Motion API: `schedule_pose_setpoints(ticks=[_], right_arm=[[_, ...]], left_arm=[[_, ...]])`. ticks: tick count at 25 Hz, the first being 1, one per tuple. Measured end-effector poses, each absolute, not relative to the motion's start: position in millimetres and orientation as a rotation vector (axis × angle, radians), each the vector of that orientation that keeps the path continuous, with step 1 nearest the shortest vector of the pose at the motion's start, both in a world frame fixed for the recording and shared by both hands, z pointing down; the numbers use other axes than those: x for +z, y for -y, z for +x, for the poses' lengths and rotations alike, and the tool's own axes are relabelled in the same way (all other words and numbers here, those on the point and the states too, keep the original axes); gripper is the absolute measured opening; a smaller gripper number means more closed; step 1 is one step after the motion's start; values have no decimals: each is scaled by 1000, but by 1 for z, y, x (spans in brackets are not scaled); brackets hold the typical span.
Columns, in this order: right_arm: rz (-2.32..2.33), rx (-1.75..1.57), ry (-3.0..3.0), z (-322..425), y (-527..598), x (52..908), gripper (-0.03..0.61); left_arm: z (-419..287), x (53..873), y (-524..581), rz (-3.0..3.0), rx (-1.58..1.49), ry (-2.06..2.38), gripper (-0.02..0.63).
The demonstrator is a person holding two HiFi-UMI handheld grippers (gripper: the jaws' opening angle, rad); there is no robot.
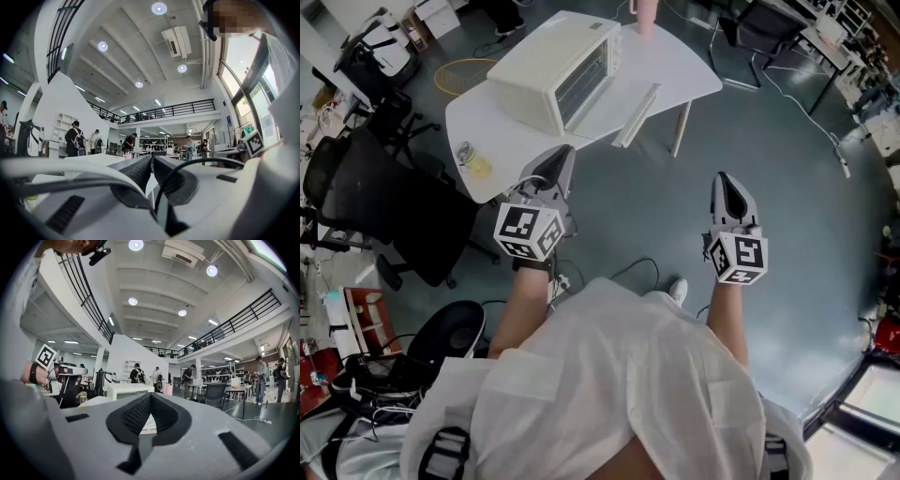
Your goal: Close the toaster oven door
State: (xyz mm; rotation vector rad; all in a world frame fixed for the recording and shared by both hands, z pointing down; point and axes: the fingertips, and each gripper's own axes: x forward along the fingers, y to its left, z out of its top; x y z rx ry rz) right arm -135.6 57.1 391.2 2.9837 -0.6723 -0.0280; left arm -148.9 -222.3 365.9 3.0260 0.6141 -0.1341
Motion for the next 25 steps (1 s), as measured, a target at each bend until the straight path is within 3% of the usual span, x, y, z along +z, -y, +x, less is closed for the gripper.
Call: schedule_pose_setpoints(ticks=[25], right_arm=[[3000, -14, 679, -122, -89, 385, 5]], left_arm=[[-140, 370, 194, 3059, -72, -639, 23]])
